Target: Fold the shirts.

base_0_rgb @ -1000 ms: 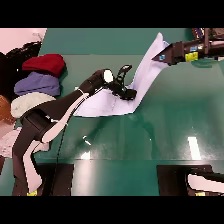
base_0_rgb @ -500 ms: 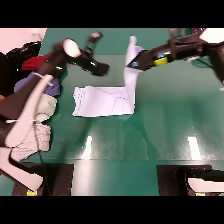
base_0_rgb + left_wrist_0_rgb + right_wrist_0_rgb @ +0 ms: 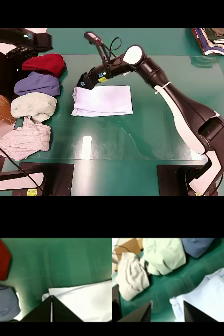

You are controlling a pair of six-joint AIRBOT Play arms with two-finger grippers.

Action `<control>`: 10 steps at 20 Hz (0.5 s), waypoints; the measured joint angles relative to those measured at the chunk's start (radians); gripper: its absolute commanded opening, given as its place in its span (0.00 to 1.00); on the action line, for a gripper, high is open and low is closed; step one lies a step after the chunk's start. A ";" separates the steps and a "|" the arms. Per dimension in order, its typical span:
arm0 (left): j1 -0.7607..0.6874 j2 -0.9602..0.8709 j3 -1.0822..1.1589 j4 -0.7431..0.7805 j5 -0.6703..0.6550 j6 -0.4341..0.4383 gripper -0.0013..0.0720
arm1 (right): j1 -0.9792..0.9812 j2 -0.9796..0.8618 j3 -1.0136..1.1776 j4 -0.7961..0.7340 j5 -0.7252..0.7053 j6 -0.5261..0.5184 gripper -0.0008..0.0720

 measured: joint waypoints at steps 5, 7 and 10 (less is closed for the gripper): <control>0.025 0.029 -0.001 0.000 -0.046 0.004 0.05 | -0.146 0.104 -0.220 -0.121 0.129 0.003 0.61; 0.027 0.032 -0.001 -0.003 -0.052 0.004 0.05 | -0.246 0.174 -0.366 -0.142 0.137 0.024 0.88; 0.029 0.033 -0.001 -0.006 -0.052 0.004 0.05 | -0.389 0.246 -0.582 -0.130 0.098 0.051 1.00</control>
